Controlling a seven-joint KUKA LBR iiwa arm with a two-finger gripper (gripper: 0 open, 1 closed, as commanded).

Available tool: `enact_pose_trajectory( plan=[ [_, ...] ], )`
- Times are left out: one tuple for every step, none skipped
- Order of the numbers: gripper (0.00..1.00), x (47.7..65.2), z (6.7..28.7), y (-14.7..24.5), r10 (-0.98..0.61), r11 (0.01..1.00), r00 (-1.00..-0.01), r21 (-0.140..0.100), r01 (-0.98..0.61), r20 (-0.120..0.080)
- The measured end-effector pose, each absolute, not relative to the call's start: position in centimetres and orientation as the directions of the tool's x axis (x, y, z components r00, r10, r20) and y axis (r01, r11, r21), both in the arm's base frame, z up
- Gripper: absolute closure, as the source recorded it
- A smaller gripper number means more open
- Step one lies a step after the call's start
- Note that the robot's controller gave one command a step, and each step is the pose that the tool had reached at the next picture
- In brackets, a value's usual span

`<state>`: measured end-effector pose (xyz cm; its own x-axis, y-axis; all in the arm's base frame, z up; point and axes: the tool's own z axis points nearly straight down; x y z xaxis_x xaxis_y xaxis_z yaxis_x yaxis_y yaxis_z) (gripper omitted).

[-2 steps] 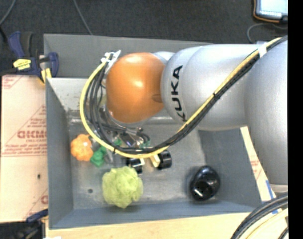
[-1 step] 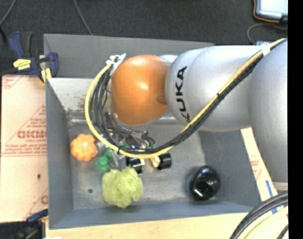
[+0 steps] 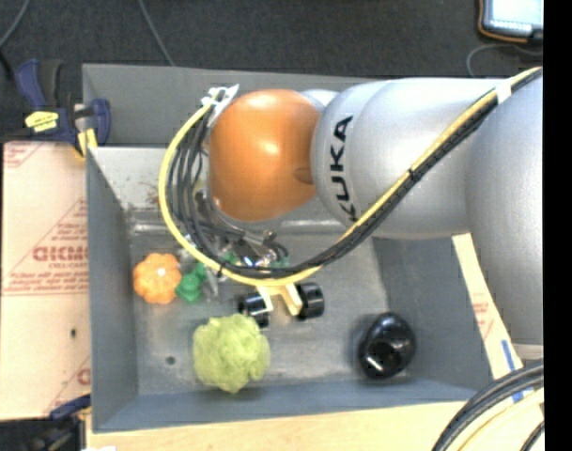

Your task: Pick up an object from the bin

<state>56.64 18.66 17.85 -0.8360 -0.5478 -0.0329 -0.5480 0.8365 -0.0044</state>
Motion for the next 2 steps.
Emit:
enact_pose_trajectory(
  plan=[
    [1.00,55.7,15.1,19.1,-0.521,0.853,-0.853,0.008,-0.521,0.008],
    [1.00,55.7,21.9,19.7,-0.500,0.866,-0.866,0.002,-0.500,-0.016]
  ],
)
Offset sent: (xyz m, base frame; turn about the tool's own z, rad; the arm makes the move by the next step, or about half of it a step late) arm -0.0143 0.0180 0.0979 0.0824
